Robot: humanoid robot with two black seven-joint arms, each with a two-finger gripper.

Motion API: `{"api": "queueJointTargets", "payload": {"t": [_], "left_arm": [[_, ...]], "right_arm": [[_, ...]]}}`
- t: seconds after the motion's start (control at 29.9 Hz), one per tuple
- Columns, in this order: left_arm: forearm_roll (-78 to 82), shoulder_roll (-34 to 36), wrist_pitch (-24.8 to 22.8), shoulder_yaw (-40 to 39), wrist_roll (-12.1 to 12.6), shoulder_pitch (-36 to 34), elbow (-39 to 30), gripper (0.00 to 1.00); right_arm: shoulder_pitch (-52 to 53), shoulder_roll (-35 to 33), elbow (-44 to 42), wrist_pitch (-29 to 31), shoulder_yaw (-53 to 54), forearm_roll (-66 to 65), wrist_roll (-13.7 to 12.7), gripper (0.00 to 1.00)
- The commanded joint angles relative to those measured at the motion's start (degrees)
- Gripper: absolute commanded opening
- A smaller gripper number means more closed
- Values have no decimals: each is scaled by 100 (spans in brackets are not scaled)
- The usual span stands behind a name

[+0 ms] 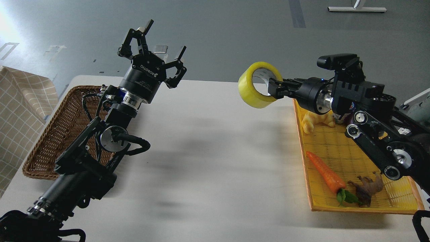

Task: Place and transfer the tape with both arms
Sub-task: 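Carry the tape roll toward the table center and lower it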

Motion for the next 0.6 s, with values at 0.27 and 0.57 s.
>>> {"api": "queueJointTargets", "payload": {"t": [0.27,0.57], "left_arm": [[-2,63,0,12,10,-7,0,98],[-11,81,0,-5,-8,-7,0,98]], "right_arm": [[18,284,27,0,-789,-18,-39,8],[-17,679,-26,0,-1096,-61,-223,8]]}}
